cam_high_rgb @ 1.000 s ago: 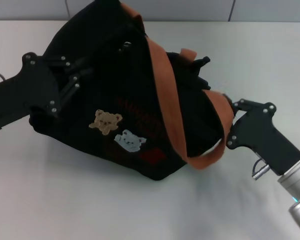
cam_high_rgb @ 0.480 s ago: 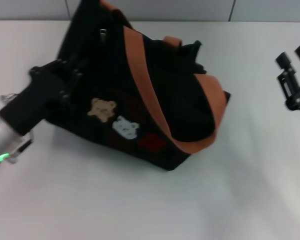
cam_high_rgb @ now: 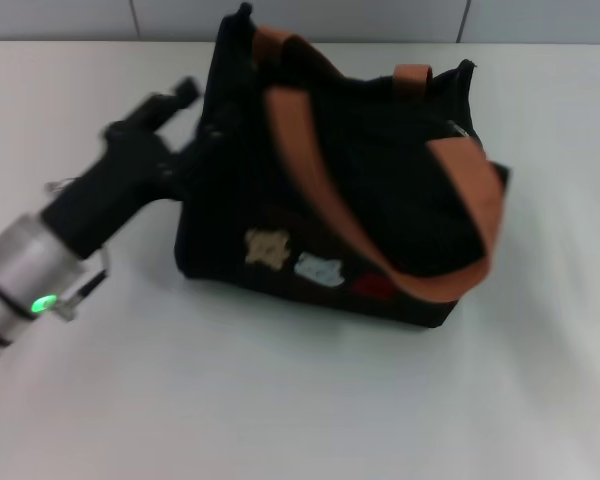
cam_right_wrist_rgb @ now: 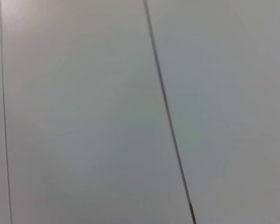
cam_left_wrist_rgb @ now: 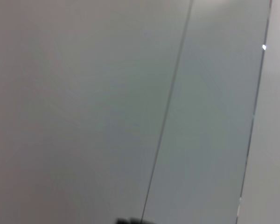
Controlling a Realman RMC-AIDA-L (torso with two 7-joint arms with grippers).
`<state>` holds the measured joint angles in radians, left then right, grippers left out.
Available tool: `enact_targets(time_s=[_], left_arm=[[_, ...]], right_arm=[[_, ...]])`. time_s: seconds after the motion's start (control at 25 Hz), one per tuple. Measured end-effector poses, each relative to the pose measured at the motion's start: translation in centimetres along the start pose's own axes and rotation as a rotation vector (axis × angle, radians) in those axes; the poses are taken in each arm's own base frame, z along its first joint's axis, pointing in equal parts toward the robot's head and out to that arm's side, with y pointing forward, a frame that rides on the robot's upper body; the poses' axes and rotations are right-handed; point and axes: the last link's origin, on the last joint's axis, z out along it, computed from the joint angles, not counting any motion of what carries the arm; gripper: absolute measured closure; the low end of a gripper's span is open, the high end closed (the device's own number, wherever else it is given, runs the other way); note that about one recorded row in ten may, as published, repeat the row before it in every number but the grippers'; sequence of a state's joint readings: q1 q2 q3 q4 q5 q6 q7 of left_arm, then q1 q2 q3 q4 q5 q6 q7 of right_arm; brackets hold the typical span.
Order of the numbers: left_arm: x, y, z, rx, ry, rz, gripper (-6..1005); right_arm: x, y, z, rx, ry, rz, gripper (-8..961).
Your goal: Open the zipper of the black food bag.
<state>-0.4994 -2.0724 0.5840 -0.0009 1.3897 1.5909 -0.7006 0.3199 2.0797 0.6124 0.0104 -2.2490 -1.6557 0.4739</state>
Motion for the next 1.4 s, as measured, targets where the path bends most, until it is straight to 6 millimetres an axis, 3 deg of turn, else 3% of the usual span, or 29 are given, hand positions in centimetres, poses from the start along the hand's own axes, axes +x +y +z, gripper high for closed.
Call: enact_targets(time_s=[0.08, 0.12, 0.16, 0.24, 0.36, 0.52, 0.76, 1.24, 1.4], left_arm=[[1.0, -0.5, -1.6, -0.008, 0.025, 0.008, 408], [2.5, -0.5, -3.5, -0.093, 0.017, 0.047, 387], [2.5, -0.5, -3.5, -0.093, 0.017, 0.047, 366], [3.7, -0.1, -4.8, -0.202, -0.021, 0.091, 323], [5.2, 0.6, -6.7, -0.353, -0.083, 0.132, 260], [5.6, 1.4, -8.1, -0.457, -0.127, 0.134, 216], [5.1, 1.8, -8.1, -0.485, -0.158, 0.123, 215], [5.1, 1.9, -7.9, -0.499, -0.167, 0.102, 215], [5.2, 1.9, -7.9, -0.494, -0.161, 0.104, 215]], right_arm=[[-0.8, -0.7, -0.6, -0.034, -0.005, 0.046, 408], [-1.7, -1.2, -0.9, -0.125, 0.016, 0.076, 408], [-1.7, -1.2, -0.9, -0.125, 0.016, 0.076, 407], [-2.6, -1.3, -1.0, -0.286, 0.085, 0.106, 406], [-4.0, 0.1, -1.0, -0.600, 0.184, 0.150, 404], [-4.5, 3.5, -0.7, -0.999, 0.279, 0.212, 401], [-3.5, 5.4, 0.2, -1.078, 0.321, 0.208, 398], [-3.0, 6.4, 0.8, -1.098, 0.318, 0.210, 390], [-2.8, 6.6, 0.7, -1.107, 0.330, 0.212, 253]])
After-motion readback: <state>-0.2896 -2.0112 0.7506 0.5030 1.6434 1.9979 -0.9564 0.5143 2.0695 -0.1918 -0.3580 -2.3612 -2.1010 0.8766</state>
